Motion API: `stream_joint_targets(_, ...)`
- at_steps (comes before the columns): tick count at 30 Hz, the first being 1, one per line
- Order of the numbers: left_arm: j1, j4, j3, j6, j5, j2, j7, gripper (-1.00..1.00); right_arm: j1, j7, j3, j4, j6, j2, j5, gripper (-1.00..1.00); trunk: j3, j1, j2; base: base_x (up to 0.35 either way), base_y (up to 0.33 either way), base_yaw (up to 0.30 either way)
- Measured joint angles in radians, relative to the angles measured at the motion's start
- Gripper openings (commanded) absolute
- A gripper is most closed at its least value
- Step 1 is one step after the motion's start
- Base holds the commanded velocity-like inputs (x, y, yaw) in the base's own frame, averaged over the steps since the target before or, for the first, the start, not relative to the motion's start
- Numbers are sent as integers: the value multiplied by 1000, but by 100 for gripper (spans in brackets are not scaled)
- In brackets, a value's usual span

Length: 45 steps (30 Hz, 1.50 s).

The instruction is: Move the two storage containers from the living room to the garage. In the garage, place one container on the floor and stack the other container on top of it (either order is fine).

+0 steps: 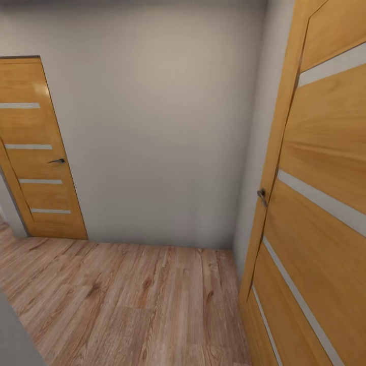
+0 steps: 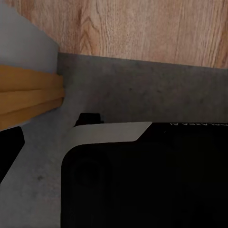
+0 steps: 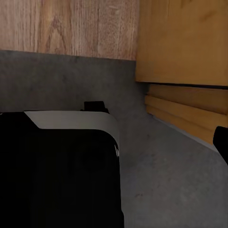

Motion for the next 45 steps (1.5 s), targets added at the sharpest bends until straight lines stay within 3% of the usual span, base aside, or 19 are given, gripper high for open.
stream_joint_targets(45,0,1,0,2,-1,0,-5,100,0,0,0,0,0,0,0,100,0,-1,0,310,0,0)
